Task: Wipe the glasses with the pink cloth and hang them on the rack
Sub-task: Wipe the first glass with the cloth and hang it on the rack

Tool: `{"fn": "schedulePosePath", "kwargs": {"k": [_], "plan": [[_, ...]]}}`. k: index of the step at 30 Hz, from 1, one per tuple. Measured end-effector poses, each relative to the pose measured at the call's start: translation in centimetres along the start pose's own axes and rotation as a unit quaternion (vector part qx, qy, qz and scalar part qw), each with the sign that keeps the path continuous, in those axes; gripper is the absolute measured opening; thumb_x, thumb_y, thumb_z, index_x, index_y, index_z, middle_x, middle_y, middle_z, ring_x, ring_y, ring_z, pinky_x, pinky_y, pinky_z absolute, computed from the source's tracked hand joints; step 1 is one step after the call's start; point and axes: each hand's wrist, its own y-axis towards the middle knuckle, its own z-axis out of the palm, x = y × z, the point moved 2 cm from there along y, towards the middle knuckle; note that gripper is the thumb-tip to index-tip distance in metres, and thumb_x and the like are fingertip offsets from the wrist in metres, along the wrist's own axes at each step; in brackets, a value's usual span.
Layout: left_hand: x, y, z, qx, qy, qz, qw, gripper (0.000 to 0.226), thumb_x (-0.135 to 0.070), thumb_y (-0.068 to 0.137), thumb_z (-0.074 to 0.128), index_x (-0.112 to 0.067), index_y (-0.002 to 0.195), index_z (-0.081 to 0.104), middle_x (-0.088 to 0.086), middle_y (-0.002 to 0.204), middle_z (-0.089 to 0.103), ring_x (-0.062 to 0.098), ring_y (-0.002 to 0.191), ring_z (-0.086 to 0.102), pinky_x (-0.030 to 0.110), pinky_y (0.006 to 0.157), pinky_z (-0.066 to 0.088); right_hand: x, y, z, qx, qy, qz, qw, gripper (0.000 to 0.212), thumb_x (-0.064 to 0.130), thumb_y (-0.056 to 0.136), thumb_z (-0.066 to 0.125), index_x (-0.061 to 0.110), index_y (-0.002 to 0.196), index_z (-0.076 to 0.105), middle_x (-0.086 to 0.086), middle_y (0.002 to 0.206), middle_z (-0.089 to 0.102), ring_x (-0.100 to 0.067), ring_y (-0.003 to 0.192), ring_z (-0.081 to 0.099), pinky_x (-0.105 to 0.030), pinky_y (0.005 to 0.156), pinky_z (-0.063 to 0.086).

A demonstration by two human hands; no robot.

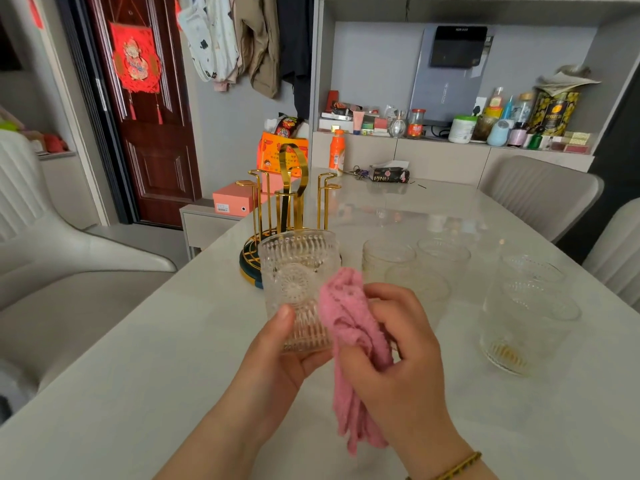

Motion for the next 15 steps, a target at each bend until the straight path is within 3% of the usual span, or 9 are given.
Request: {"fn": "schedulePosePath", "kwargs": {"k": [4,7,10,13,15], "plan": [[0.3,-0.3,0.5,0.022,0.072,-0.025,0.997,0.101,-0.062,0.048,0.078,0.009,0.115,0.051,0.017,0.092,0.069,0.029,0.08,0.067,0.036,0.07,0.053,0.7,0.4,-0.8,-0.074,-0.008,-0.028,0.997,0.031,0.013,0.069,0.052,0.025,0.096,0.063,0.011,0.106,0.05,0.023,0.094,0.047,0.006,0.076,0.034],[0.4,-0.5,0.5,0.025,0.052,-0.025,0.998,0.099,-0.061,0.043,0.081,-0.005,0.12,0.055,0.012,0.107,0.069,0.025,0.096,0.067,0.032,0.076,0.054,-0.6,0.5,-1.3,-0.115,0.08,0.103,0.985,0.026,0.018,0.074,0.062,0.038,0.089,0.059,0.012,0.097,0.06,0.013,0.085,0.056,0.001,0.069,0.04],[0.1,-0.5,0.7,0.042,0.012,-0.003,0.999,0.074,-0.06,0.047,0.079,-0.018,0.107,0.069,0.009,0.109,0.069,0.022,0.098,0.067,0.029,0.075,0.054,-2.1,0.1,-0.8,-0.081,0.121,0.222,0.964,0.022,0.007,0.082,0.061,0.028,0.074,0.061,0.013,0.067,0.062,0.005,0.059,0.054,-0.005,0.054,0.041],[-0.1,-0.2,0.3,0.009,-0.02,0.004,1.0,0.073,-0.061,0.04,0.081,-0.022,0.101,0.072,0.009,0.109,0.069,0.021,0.096,0.067,0.028,0.072,0.056,-2.0,-0.3,-0.2,-0.052,0.137,0.242,0.959,0.017,0.005,0.08,0.063,0.017,0.067,0.061,0.011,0.057,0.055,0.002,0.051,0.048,-0.008,0.05,0.038],[0.0,-0.1,0.2,-0.001,0.005,0.012,1.0,0.077,-0.066,0.041,0.077,-0.023,0.105,0.07,0.008,0.116,0.066,0.021,0.105,0.064,0.029,0.08,0.055,-1.8,-0.4,-0.1,-0.052,0.143,0.233,0.961,0.012,0.014,0.078,0.066,0.02,0.069,0.062,0.013,0.057,0.056,0.002,0.053,0.049,-0.008,0.051,0.038]]}}
